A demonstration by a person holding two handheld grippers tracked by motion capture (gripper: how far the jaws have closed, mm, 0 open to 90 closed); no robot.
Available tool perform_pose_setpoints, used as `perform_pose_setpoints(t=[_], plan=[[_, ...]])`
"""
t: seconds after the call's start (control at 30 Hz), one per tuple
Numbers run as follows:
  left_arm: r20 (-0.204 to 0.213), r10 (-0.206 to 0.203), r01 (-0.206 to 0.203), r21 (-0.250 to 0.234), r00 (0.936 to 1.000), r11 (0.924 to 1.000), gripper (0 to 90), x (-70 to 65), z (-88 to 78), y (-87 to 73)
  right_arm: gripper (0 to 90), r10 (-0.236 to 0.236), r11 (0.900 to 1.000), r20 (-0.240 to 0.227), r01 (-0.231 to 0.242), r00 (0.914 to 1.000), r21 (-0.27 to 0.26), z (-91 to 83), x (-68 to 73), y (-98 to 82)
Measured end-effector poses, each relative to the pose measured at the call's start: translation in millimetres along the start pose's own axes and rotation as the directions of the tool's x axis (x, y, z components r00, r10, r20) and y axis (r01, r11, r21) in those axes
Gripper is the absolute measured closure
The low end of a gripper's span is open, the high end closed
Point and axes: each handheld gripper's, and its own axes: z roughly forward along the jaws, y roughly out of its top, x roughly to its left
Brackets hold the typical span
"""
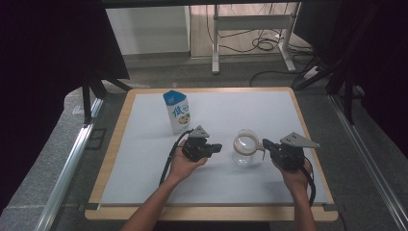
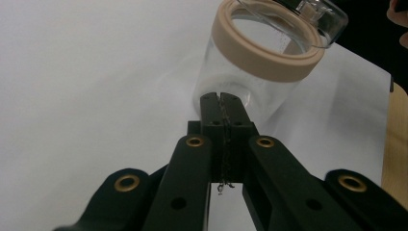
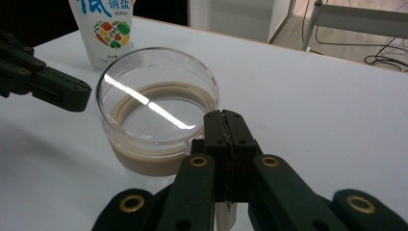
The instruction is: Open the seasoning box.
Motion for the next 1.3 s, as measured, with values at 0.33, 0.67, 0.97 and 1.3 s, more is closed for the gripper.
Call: perform_pose_setpoints(t=[0.33, 0.67, 0.97, 1.3], plan=[[0.03, 0.029, -0.028, -0.01, 0.9992, 0.9995, 90.0, -11.0, 9.5, 20.6, 89.7, 0.0, 1.0, 0.0, 0.0, 1.0, 0.0, 0.1, -0.1, -0.2], [0.044, 0.049, -0.048, -0.004, 0.9978, 0.9988, 90.0, -17.6, 16.4, 30.6, 89.7, 0.002, 1.0, 0.0, -0.002, 1.0, -0.002, 0.2, -0.1, -0.5], [0.051, 0.05, -0.049, -0.006, 0.9974, 0.9988, 90.0, -17.7, 15.9, 32.9, 89.6, -0.005, 1.0, -0.01, 0.005, 0.9999, -0.014, -4.9, 7.8, -1.4], [0.064, 0.047, -0.047, -0.002, 0.9969, 0.9989, 90.0, -17.6, 15.7, 33.9, 71.1, 0.022, 1.0, -0.126, -0.02, 0.9918, 0.012, -8.3, 25.7, -27.9]])
